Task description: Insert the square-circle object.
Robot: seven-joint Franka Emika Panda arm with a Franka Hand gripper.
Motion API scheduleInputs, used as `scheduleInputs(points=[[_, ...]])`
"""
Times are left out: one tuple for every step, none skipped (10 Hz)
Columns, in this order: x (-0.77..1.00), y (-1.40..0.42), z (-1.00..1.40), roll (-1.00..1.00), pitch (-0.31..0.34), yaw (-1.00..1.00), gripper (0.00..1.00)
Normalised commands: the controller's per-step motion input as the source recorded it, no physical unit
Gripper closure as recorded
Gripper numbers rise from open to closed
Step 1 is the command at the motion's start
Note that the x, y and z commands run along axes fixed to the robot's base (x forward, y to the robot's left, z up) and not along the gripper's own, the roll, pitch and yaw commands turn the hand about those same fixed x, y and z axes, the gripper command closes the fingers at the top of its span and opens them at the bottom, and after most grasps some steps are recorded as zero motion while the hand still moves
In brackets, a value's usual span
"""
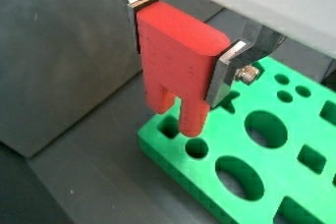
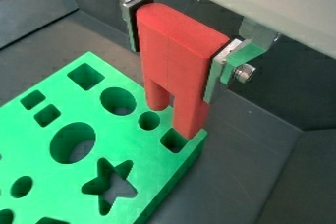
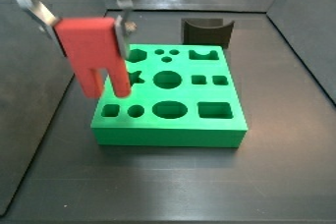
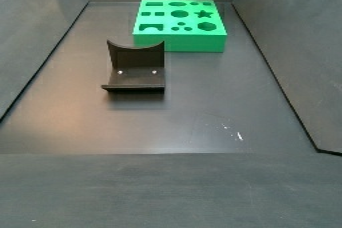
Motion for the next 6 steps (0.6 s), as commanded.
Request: scheduleInputs(points=[[0.19, -0.02, -0.48, 0.08, 0.0, 0.2, 1.0], [0.2, 0.0, -0.41, 0.14, 0.0, 0.29, 1.0], [0.23, 0.0, -0.29, 0.27, 0.004, 0.35, 1.0], [0.15, 0.0, -0.21, 0.29, 0.014, 0.26, 1.0], [0.0, -0.01, -0.29, 0.17, 0.0, 0.02, 1.0], [-0.01, -0.06, -0.31, 0.09, 0.0, 0.0, 1.0]])
